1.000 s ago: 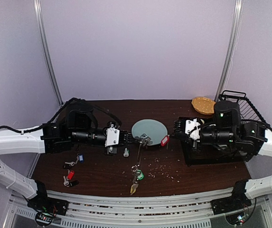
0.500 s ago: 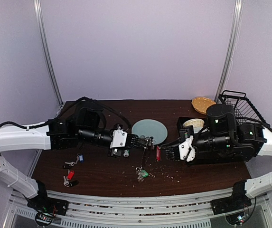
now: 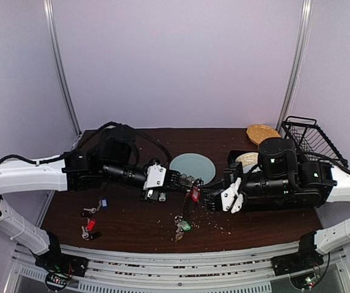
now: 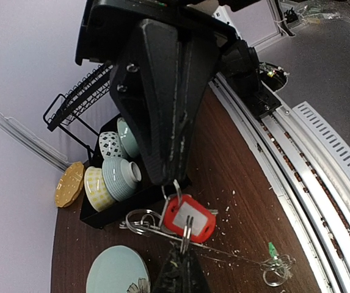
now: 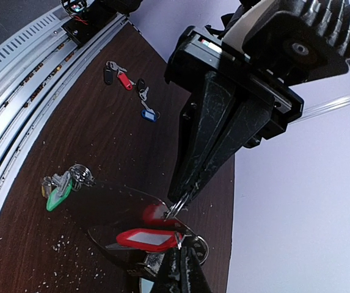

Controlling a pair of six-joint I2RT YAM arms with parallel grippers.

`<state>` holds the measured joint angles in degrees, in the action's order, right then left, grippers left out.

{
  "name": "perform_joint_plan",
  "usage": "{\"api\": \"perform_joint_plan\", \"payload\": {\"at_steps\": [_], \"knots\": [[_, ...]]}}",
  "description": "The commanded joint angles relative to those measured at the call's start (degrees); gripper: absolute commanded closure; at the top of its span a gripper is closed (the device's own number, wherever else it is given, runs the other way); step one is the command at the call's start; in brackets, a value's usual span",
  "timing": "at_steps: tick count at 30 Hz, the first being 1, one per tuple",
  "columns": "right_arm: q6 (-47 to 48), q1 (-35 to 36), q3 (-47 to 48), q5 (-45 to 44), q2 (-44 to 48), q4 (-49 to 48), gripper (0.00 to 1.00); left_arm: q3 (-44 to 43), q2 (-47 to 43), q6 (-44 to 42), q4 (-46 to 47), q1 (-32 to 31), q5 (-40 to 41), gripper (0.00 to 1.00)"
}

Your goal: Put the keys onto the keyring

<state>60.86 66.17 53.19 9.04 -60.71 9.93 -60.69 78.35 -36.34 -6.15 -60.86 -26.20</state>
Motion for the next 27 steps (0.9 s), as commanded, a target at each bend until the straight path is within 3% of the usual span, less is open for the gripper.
{"api": "perform_joint_plan", "payload": {"at_steps": [1, 16, 27], "knots": [[0.5, 0.6, -0.5, -1.1, -0.2, -2.7, 1.0, -2.5, 0.3, 1.5, 2.6, -0.2, -1.5, 1.0], [1.5, 1.1, -1.7, -2.6, -0.2, -3.7, 1.0, 1.1, -1.6, 5.1, 8.6, -0.2, -2.6, 1.0], [1.4, 1.7, -2.7, -2.3, 0.5, -5.8, 1.0, -0.1, -0.6, 6.1, 7.4, -0.2, -2.3, 1.0]]}}
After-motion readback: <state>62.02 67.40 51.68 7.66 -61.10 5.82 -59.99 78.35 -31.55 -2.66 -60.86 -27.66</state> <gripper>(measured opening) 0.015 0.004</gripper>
